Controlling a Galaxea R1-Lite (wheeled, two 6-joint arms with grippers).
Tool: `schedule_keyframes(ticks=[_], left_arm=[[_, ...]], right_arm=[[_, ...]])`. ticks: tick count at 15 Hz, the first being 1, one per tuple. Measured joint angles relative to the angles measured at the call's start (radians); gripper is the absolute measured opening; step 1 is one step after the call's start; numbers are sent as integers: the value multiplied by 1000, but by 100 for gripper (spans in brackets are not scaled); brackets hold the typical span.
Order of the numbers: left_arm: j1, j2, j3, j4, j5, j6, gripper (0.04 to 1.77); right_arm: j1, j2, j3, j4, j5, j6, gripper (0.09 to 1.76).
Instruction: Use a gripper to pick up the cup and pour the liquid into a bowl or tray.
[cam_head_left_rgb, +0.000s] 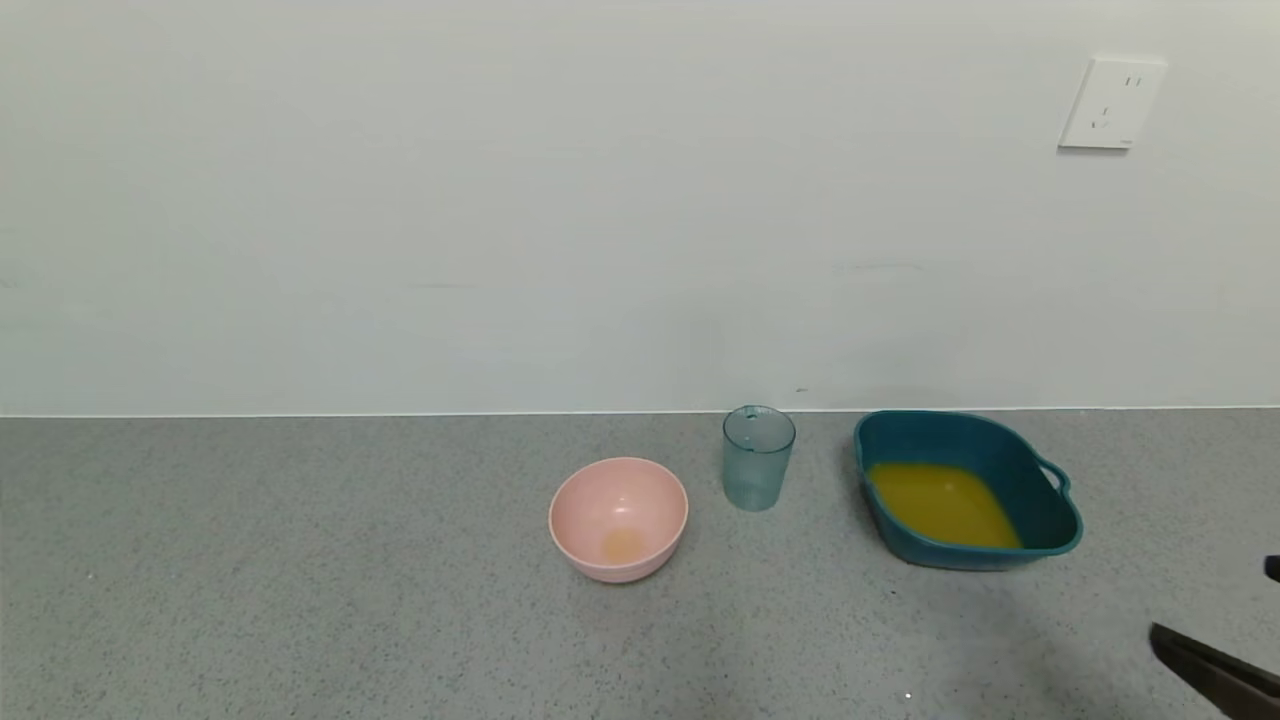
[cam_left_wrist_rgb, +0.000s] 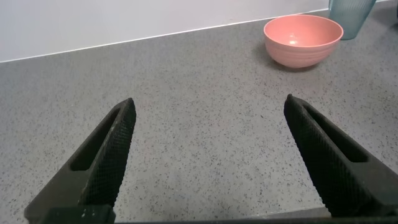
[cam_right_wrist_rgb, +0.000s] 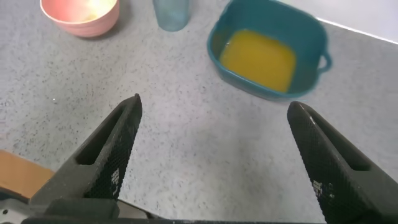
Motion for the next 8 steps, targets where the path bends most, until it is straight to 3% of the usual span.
schedule_keyframes(ticks=[5, 8], left_arm=[[0, 0, 0, 0, 0, 0, 172], [0, 0, 0, 0, 0, 0, 172]], right_arm=[[-85, -283, -62, 268, -10, -23, 170], [-218, -373, -102, 312, -13, -33, 170]])
